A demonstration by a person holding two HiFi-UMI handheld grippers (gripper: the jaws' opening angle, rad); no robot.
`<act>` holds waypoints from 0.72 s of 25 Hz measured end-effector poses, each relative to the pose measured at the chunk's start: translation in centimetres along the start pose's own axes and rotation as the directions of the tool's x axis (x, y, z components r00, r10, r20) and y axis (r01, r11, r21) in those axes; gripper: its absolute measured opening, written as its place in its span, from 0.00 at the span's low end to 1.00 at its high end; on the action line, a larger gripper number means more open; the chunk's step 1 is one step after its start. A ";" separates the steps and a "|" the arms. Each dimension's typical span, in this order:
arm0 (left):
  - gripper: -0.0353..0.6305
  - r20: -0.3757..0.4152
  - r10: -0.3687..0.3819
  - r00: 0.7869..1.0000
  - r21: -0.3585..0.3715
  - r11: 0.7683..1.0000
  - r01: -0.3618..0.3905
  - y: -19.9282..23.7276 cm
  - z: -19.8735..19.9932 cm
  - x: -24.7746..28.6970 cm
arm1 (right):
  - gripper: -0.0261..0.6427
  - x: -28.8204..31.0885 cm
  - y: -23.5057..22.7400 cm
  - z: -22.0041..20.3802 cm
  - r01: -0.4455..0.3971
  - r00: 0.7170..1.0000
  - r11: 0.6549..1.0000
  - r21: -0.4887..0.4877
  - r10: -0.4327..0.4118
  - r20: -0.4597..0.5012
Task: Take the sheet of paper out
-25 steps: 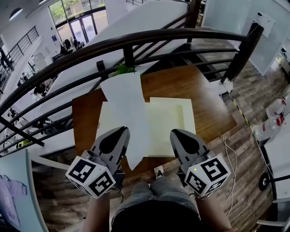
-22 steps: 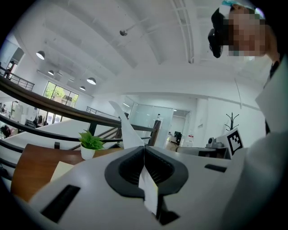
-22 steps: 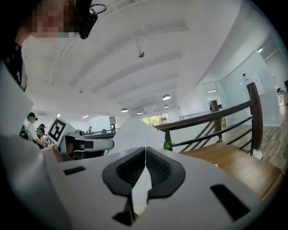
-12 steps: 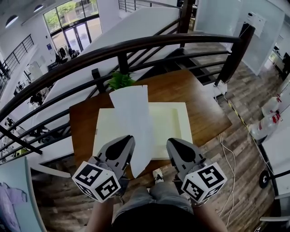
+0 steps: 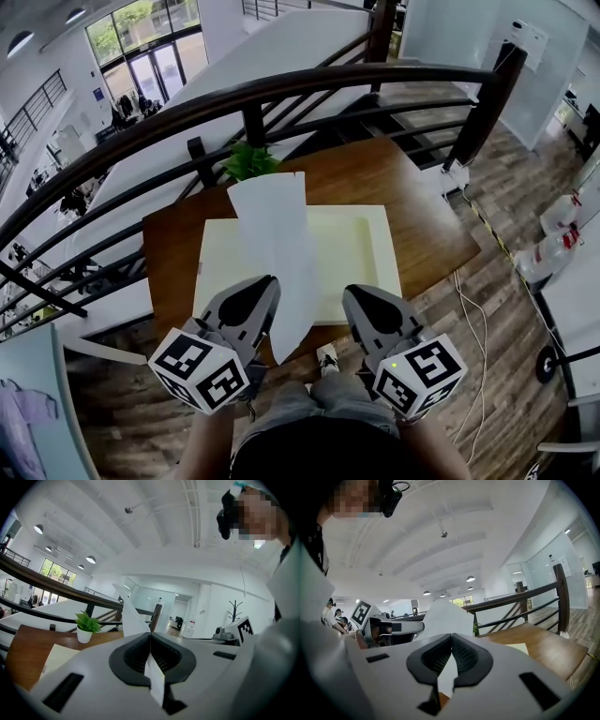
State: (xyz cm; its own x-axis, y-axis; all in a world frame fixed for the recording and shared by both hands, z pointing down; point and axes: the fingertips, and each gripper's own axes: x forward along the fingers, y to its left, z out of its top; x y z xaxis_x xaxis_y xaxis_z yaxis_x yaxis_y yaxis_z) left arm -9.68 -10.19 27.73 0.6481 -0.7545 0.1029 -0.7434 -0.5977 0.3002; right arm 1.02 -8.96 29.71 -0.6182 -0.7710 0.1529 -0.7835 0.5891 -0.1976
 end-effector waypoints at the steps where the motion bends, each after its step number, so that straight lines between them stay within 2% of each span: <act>1: 0.08 0.005 0.003 1.000 -0.001 1.000 -0.003 0.1 0.1 0.0 | 0.08 0.0 0.0 0.0 -0.001 1.000 1.000 -0.005 0.001 -0.002; 9: 0.08 0.005 0.017 1.000 -0.023 1.000 -0.017 0.4 -0.2 0.1 | 0.08 0.1 0.3 -0.4 -0.021 1.000 1.000 -0.013 0.021 -0.014; 18: 0.08 0.001 0.008 1.000 -0.023 1.000 -0.008 0.0 -0.4 0.2 | 0.08 -0.2 -0.3 -0.2 -0.004 1.000 1.000 -0.021 0.004 -0.010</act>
State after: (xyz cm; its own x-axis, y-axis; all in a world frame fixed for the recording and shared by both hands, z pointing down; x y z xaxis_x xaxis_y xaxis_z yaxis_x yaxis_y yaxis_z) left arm -9.54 -10.25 28.12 0.6423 -0.7593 0.1045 -0.7445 -0.5856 0.3207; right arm 1.38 -9.00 29.94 -0.6218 -0.7663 0.1618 -0.7821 0.5972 -0.1778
